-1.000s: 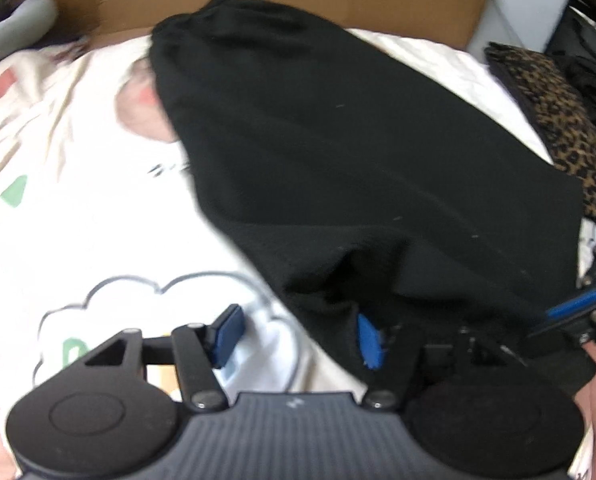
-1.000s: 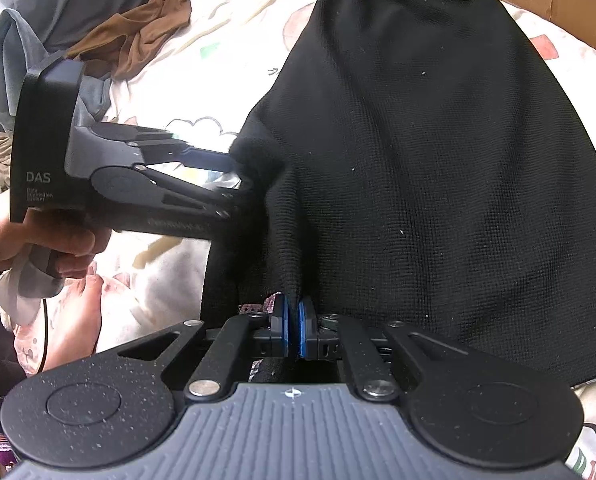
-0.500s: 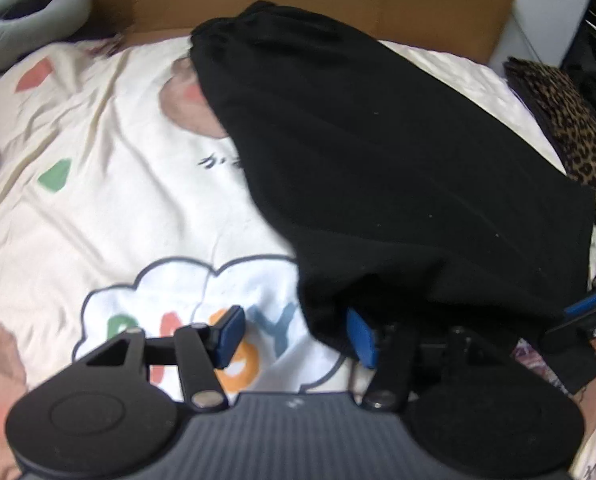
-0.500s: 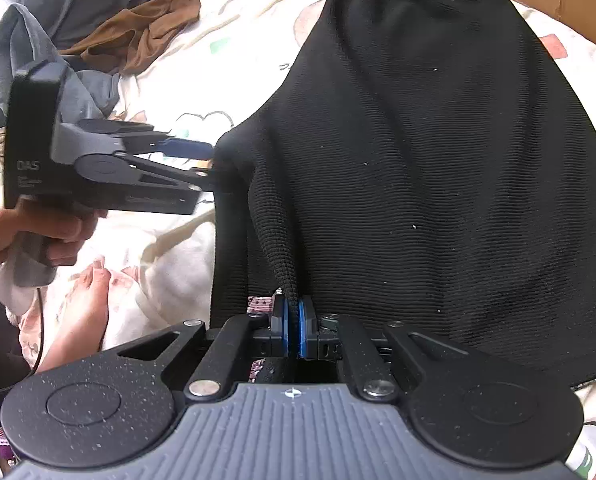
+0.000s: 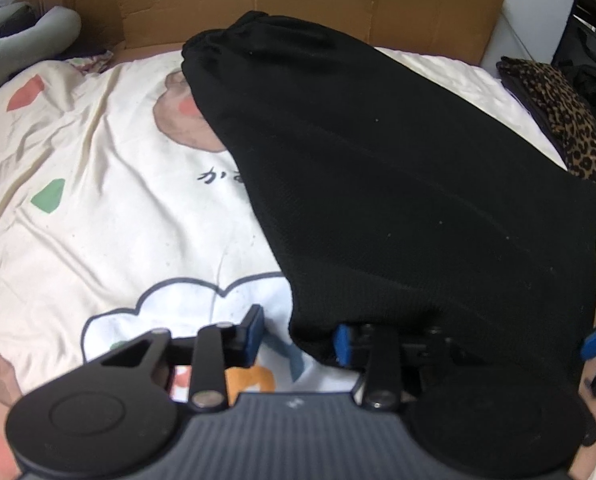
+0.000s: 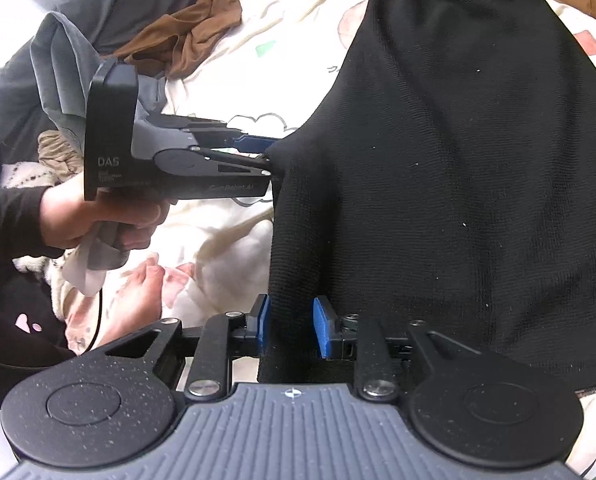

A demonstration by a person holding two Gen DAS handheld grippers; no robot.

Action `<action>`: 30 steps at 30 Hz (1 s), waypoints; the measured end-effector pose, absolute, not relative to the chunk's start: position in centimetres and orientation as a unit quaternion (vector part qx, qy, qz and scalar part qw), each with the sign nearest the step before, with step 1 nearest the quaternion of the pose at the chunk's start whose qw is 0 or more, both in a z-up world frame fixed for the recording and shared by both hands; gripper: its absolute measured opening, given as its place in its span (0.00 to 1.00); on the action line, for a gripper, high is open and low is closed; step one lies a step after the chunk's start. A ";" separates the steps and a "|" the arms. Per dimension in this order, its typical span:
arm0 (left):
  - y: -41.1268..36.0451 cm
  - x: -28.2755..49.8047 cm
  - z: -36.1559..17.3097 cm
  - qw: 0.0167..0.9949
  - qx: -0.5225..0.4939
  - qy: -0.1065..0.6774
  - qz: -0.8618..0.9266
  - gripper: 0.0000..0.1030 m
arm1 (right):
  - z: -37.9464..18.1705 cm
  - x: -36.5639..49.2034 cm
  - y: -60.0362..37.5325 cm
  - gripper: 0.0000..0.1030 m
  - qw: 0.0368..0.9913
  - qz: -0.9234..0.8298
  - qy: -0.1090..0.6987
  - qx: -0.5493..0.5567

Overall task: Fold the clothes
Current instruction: 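Grasp the shorts edge with the right tool while the left tool holds nearby, then grasp the shorts leg end with the left tool while the right tool holds the hem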

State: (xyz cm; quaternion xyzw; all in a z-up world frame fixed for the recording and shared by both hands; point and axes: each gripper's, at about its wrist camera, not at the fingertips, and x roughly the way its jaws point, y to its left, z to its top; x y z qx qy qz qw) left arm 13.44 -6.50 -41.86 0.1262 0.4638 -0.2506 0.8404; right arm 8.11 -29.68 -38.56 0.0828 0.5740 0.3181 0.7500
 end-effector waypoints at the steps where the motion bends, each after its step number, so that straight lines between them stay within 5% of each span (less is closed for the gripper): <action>1: -6.4 13.3 -41.8 0.841 0.129 0.462 -0.250 0.37 | -38.6 8.1 -30.0 0.24 0.751 0.313 0.574 0.084; 16: -4.2 12.8 -41.1 0.844 0.124 0.469 -0.227 0.31 | -43.3 8.8 -37.7 0.22 0.781 0.151 0.603 0.051; 19: -3.8 12.6 -40.9 0.846 0.140 0.471 -0.207 0.15 | -43.2 8.6 -38.1 0.21 0.784 0.149 0.602 0.044; 30: -2.6 12.9 -38.1 0.858 0.085 0.468 -0.196 0.23 | -42.7 7.7 -39.2 0.17 0.787 0.131 0.601 0.046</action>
